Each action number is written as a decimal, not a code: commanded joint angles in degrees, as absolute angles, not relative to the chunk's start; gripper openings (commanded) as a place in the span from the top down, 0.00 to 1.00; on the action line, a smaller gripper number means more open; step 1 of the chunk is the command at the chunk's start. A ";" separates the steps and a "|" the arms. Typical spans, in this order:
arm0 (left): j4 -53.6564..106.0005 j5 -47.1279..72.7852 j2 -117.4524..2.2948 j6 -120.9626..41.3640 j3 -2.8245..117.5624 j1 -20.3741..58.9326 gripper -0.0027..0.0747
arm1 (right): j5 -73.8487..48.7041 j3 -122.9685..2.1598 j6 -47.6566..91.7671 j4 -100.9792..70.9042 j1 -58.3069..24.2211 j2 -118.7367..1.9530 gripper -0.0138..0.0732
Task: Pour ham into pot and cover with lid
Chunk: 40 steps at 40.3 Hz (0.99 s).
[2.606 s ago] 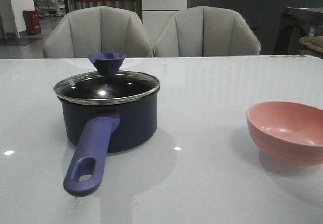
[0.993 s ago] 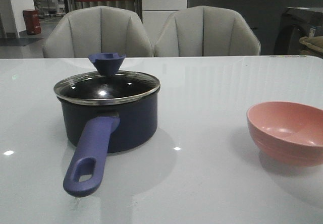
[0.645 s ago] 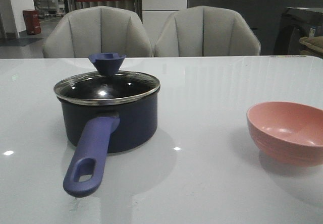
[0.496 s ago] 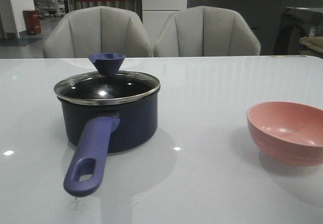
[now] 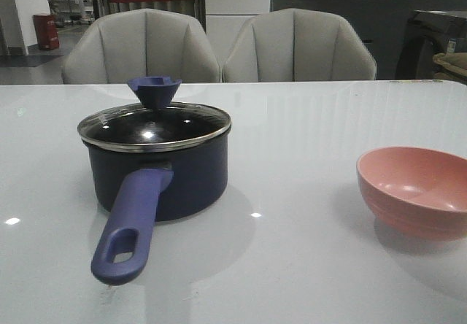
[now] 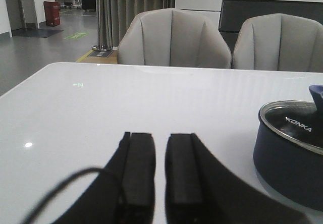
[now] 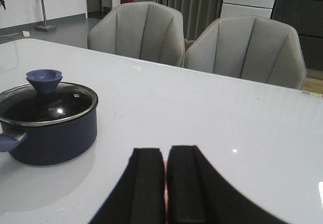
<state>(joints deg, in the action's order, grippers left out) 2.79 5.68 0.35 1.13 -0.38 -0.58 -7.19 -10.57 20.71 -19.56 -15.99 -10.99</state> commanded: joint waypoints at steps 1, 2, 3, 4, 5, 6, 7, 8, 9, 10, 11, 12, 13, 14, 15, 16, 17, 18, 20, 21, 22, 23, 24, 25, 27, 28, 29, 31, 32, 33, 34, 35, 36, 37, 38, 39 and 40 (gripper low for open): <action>3.30 1.46 1.46 1.84 -2.18 -0.56 0.76 | -2.44 -11.98 21.01 -19.73 -16.13 -11.49 0.62; 3.30 1.46 1.46 1.84 -2.18 -0.56 0.76 | -2.44 -11.98 21.01 -19.73 -16.13 -11.49 0.62; 3.30 1.46 1.46 1.84 -2.18 -0.56 0.76 | -2.44 -11.98 21.01 -19.73 -16.13 -11.49 0.62; 3.30 1.46 1.46 1.84 -2.18 -0.56 0.76 | -2.44 -11.98 21.01 -19.73 -16.13 -11.49 0.62; 3.30 1.46 1.46 1.84 -2.18 -0.56 0.76 | -2.44 -11.98 21.01 -19.73 -16.13 -11.49 0.62; 3.30 1.46 1.46 1.84 -2.18 -0.56 0.76 | -2.44 -11.98 21.01 -19.73 -16.13 -11.49 0.62; 3.30 1.46 1.46 1.84 -2.18 -0.56 0.76 | -2.44 -11.98 21.01 -19.73 -16.13 -11.49 0.62; 3.30 1.46 1.46 1.84 -2.18 -0.56 0.76 | -2.44 -11.98 21.01 -19.73 -16.13 -11.49 0.62; 3.30 1.46 1.46 1.84 -2.18 -0.56 0.76 | -2.37 -11.98 21.07 -19.68 -16.13 -11.49 0.62; 3.30 1.46 1.46 1.84 -2.18 -0.56 0.76 | -2.20 -11.77 21.07 -19.41 -16.05 -11.49 0.62; 3.30 1.46 1.46 1.84 -2.18 -0.56 0.76 | -2.04 -11.53 21.07 -18.42 -15.84 -11.39 0.62; 3.30 1.46 1.46 1.84 -2.18 -0.56 0.76 | -2.04 -11.34 21.01 -17.25 -15.64 -11.34 0.62; 3.30 1.46 1.46 1.84 -2.18 -0.56 0.76 | -2.04 -11.08 20.60 -15.61 -15.17 -11.34 0.62; 3.30 1.46 1.46 1.84 -2.18 -0.56 0.76 | -1.77 -10.73 20.02 -14.01 -14.81 -11.34 0.62; 3.30 1.46 1.46 1.84 -2.18 -0.56 0.76 | -1.54 -10.39 18.93 -12.37 -14.20 -11.20 0.62; 3.30 1.46 1.46 1.84 -2.18 -0.56 0.76 | -1.07 -9.89 17.75 -11.15 -13.65 -11.04 0.62; 3.30 1.46 1.46 1.84 -2.18 -0.56 0.76 | -0.69 -9.43 16.78 -9.72 -12.84 -10.66 0.62; 3.30 1.46 1.46 1.84 -2.18 -0.56 0.76 | 0.00 -8.70 15.45 -8.83 -12.20 -10.17 0.62; 3.30 1.46 1.46 1.84 -2.18 -0.56 0.76 | 1.02 -7.17 13.49 -7.45 -10.49 -8.93 0.62; 3.30 1.46 1.46 1.84 -2.18 -0.56 0.76 | 1.50 -6.21 12.85 -7.07 -9.88 -8.29 0.62; 3.30 1.46 1.46 1.84 -2.18 -0.56 0.76 | 1.93 -5.21 12.15 -6.88 -9.12 -7.04 0.62; 3.30 1.46 1.46 1.84 -2.18 -0.56 0.76 | 2.31 -4.10 11.77 -6.51 -8.45 -6.22 0.62; 3.30 1.46 1.46 1.84 -2.18 -0.56 0.76 | 2.79 -3.23 11.20 -6.26 -7.88 -5.04 0.62; 3.30 1.46 1.46 1.84 -2.18 -0.56 0.76 | 3.26 -2.06 10.73 -6.10 -7.56 -4.10 0.62; 3.30 1.46 1.46 1.84 -2.18 -0.56 0.76 | 3.94 -0.08 9.80 -5.22 -7.00 -1.76 0.62; 3.30 1.46 1.46 1.84 -2.18 -0.56 0.76 | 4.08 0.72 9.44 -4.63 -6.78 -0.31 0.62; 3.30 1.46 1.46 1.84 -2.18 -0.56 0.76 | 4.20 1.76 8.71 -4.49 -6.63 1.17 0.62; 3.30 1.36 1.46 1.84 -2.18 -0.56 0.76 | 2.73 2.09 7.23 -3.96 -6.04 1.62 0.62; 3.30 1.36 1.46 1.84 -2.18 -0.56 0.76 | 2.32 2.00 6.53 -3.62 -5.85 1.24 0.62; 3.30 1.36 1.46 1.84 -2.18 -0.56 0.76 | 2.32 2.00 6.20 -3.18 -5.62 1.24 0.62; 3.30 1.36 1.46 1.84 -2.18 -0.56 0.76 | 2.32 2.06 5.89 -3.02 -5.33 1.31 0.62; 3.30 1.36 1.46 1.84 -2.18 -0.56 0.76 | 2.18 2.06 5.75 -2.97 -4.97 1.39 0.62; 3.30 1.36 1.46 1.84 -2.18 -0.56 0.76 | 2.29 2.06 5.61 -2.97 -4.70 1.44 0.62; 3.30 1.36 1.46 1.84 -2.18 -0.56 0.76 | 2.34 2.06 5.50 -2.97 -4.38 1.58 0.62; 3.30 1.36 1.46 1.84 -2.18 -0.56 0.76 | 2.46 2.06 5.33 -2.97 -4.18 1.58 0.62; 3.30 1.36 1.46 1.84 -2.18 -0.56 0.76 | 2.46 2.06 5.20 -2.97 -4.01 1.58 0.62; 3.30 1.36 1.46 1.84 -2.18 -0.56 0.76 | 2.52 2.06 5.07 -2.97 -3.77 1.58 0.62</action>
